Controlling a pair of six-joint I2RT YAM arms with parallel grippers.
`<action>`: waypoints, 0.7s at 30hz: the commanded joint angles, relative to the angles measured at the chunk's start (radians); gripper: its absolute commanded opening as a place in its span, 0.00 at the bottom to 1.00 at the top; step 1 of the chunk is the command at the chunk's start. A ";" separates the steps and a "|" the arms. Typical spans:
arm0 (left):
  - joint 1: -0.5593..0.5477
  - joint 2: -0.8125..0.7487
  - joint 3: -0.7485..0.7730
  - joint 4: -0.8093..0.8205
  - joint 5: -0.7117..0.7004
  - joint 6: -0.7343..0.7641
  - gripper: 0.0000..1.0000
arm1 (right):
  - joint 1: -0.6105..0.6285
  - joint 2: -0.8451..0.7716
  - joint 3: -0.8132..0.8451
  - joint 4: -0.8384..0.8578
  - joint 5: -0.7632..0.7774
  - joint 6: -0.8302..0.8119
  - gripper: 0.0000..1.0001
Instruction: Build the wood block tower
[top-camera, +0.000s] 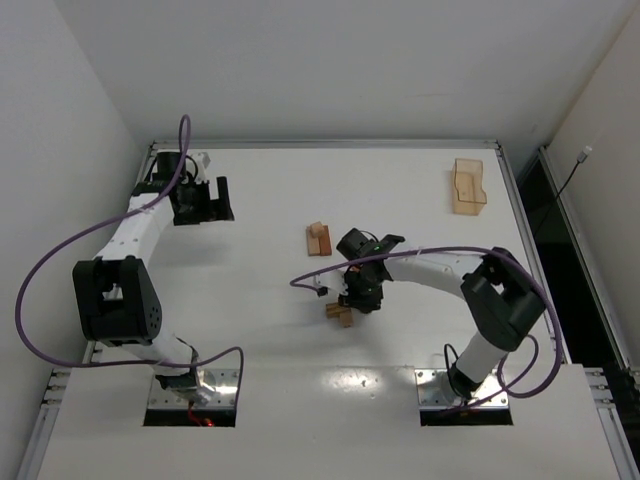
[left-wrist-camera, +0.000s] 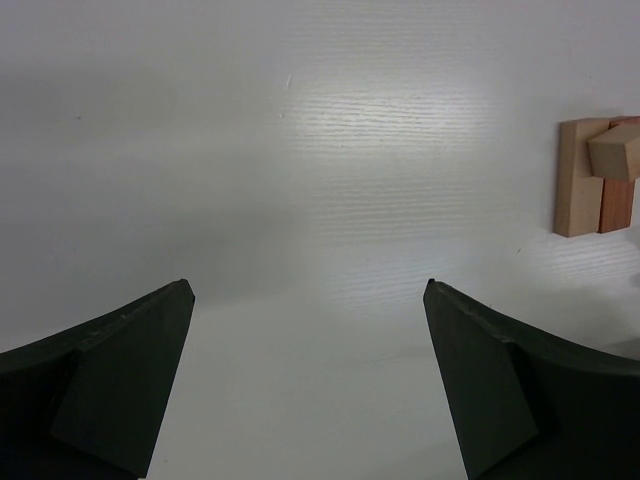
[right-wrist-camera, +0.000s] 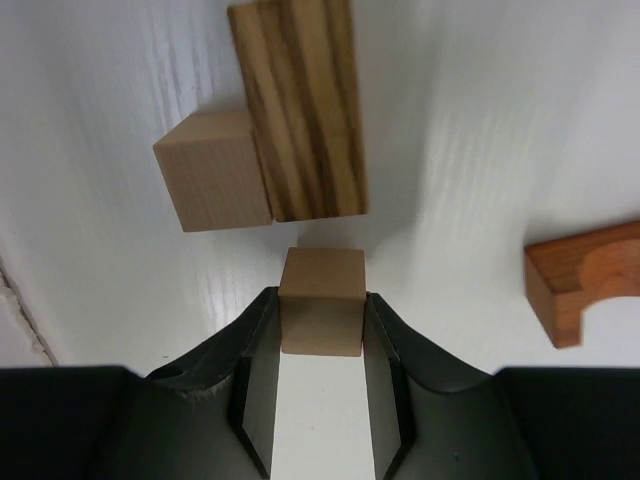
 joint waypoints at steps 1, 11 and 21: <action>0.015 -0.006 0.032 0.011 -0.009 0.009 1.00 | -0.005 -0.083 0.106 0.009 0.003 0.122 0.00; 0.015 -0.017 0.021 0.011 -0.058 -0.001 1.00 | -0.026 0.095 0.572 -0.031 0.262 1.053 0.00; 0.037 -0.054 -0.018 0.025 -0.095 -0.011 1.00 | -0.046 0.296 0.773 -0.117 0.198 1.423 0.00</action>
